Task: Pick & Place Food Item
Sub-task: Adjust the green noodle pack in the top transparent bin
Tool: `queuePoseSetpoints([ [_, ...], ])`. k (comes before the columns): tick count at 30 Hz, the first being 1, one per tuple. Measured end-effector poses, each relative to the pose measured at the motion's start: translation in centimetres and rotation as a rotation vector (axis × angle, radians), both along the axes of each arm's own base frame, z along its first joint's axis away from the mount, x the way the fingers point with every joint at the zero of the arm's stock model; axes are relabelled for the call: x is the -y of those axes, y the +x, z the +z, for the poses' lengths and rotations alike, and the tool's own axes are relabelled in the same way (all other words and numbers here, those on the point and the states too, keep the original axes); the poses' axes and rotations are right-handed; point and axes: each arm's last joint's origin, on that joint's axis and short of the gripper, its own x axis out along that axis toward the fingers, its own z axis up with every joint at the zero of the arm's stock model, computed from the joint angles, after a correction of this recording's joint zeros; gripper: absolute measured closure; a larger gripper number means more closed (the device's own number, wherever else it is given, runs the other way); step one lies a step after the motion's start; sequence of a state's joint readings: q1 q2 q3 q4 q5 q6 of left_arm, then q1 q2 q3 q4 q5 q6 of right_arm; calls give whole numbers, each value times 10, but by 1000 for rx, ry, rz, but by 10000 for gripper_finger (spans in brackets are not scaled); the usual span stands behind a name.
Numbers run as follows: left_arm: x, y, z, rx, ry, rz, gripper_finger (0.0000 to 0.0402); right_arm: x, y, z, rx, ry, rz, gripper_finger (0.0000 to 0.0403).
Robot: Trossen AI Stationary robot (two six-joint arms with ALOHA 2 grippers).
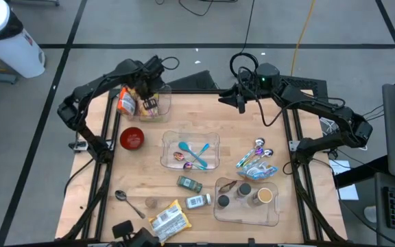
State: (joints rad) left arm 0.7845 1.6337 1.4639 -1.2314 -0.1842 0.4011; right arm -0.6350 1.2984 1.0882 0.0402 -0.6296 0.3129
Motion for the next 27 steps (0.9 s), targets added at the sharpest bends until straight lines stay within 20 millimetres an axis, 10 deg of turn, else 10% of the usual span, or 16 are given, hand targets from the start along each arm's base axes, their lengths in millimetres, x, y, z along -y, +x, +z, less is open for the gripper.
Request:
queuePoseSetpoints([
  [15, -13, 13, -17, 4, -6, -118, 184, 0, 0, 0, 0, 15, -3, 241],
  [27, -26, 23, -46, -70, -61, -157, 192, 0, 0, -1, -6, 17, -2, 241],
])
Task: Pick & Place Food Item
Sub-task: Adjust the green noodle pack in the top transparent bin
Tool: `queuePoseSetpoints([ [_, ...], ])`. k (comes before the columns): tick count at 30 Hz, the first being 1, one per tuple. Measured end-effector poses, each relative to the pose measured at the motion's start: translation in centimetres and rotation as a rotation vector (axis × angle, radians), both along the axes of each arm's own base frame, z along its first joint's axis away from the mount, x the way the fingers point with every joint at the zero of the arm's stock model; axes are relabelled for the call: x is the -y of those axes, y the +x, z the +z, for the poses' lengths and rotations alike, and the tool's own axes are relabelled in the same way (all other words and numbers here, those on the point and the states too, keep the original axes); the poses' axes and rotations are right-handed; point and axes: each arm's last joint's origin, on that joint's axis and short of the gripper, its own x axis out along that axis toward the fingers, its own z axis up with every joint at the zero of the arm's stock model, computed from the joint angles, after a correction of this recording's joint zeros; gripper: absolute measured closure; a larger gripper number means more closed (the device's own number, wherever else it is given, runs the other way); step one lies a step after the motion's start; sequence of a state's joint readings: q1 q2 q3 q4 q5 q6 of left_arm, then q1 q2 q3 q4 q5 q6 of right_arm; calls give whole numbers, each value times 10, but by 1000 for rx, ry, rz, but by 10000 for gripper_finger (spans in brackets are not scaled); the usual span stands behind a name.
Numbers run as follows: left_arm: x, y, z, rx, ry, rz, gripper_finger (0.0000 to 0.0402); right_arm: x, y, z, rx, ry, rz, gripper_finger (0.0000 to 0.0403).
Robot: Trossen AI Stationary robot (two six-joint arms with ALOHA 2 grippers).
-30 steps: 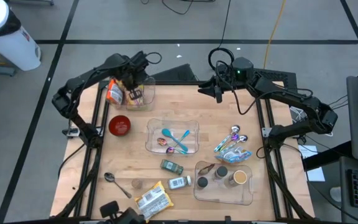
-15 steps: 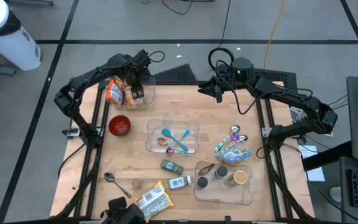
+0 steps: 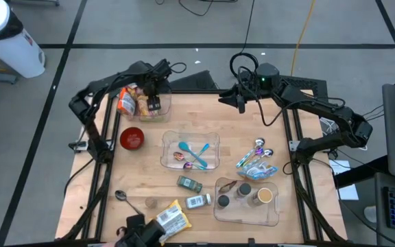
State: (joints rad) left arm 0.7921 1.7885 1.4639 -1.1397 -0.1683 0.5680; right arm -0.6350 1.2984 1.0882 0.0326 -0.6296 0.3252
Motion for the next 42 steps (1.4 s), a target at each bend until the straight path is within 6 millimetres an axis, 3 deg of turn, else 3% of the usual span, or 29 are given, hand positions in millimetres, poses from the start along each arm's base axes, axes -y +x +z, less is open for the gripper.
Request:
queuePoseSetpoints([
  [12, -15, -2, -16, -39, 14, 73, 239, 0, 0, 0, -1, -4, 1, 241],
  [23, -15, -2, -16, -36, 16, 88, 393, 0, 0, -1, -7, -18, 5, 241],
  [34, 0, -7, -14, -170, -24, 98, 398, 0, 0, -1, -6, -19, 5, 241],
  [42, 19, -11, 15, -182, 89, 104, 400, 0, 0, -1, -6, -20, 2, 241],
])
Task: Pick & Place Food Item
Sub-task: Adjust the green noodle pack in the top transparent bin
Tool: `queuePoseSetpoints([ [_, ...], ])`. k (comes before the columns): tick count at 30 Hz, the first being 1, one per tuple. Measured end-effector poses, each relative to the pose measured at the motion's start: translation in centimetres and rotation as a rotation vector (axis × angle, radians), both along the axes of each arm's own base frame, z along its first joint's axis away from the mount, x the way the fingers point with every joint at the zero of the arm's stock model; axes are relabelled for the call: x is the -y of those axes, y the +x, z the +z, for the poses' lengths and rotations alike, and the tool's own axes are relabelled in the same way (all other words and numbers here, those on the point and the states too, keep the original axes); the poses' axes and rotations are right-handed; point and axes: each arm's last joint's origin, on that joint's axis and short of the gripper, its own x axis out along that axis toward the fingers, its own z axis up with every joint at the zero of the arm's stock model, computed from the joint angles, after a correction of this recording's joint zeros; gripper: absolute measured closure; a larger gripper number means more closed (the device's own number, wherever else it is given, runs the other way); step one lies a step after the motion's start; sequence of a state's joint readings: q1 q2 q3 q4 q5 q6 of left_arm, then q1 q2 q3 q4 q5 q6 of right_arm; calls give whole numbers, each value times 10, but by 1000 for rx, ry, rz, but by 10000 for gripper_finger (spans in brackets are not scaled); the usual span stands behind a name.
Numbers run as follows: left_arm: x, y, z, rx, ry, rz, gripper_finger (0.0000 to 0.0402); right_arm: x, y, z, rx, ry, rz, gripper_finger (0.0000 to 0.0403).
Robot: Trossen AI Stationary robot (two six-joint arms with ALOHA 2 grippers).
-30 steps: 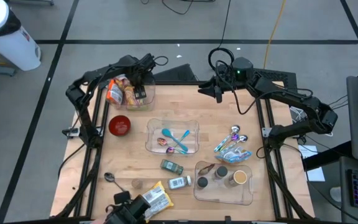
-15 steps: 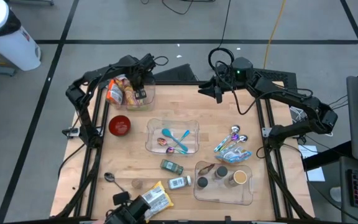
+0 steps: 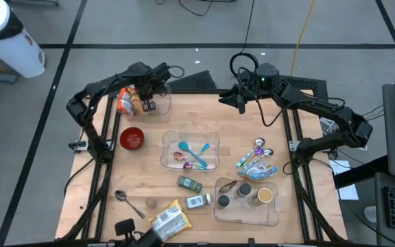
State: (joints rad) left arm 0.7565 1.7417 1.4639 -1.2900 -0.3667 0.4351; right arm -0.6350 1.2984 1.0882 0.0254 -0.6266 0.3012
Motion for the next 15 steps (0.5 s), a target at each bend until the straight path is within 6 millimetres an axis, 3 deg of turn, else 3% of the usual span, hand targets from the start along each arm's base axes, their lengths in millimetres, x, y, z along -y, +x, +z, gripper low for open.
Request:
queuePoseSetpoints([
  [5, 6, -5, 15, 9, 60, -4, 400, 0, 0, 0, 0, 0, -1, 241],
  [15, 4, -6, 17, -44, 117, -54, 401, 0, 0, 0, 0, 8, 1, 241],
])
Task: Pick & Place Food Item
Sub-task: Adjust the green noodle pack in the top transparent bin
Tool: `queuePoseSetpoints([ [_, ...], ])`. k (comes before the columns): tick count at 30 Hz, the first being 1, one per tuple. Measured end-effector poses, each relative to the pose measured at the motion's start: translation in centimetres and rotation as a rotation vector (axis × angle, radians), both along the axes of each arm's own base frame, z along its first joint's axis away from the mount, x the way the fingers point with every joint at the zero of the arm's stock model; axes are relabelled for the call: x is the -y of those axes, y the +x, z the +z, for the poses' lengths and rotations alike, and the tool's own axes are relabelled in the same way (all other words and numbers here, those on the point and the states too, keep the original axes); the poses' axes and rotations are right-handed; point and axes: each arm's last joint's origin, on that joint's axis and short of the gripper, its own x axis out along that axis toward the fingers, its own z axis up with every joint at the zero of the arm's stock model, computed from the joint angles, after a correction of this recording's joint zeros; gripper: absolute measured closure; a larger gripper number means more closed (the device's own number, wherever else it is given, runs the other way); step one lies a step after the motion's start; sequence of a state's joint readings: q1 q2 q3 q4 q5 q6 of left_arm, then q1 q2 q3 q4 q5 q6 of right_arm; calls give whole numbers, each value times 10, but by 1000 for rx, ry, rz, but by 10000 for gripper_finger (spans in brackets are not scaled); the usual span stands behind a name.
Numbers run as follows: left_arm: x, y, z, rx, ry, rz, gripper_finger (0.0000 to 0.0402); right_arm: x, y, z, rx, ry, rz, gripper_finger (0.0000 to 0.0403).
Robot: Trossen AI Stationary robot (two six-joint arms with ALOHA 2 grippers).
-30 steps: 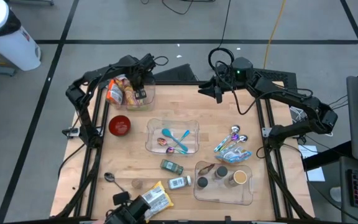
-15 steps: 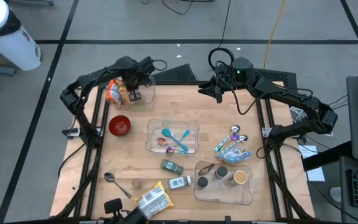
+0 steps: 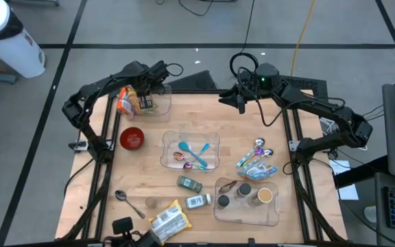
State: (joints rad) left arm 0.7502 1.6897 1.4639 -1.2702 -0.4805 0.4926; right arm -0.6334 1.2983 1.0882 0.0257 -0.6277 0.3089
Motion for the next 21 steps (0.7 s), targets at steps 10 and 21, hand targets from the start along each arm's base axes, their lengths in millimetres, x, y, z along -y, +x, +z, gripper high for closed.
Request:
queuePoseSetpoints([
  [10, -3, -1, 0, -15, 10, -35, 401, 0, 0, 0, 0, 11, -1, 241],
  [21, -20, 0, -19, -66, -14, -15, 400, 0, 0, 0, 0, 12, -1, 241],
])
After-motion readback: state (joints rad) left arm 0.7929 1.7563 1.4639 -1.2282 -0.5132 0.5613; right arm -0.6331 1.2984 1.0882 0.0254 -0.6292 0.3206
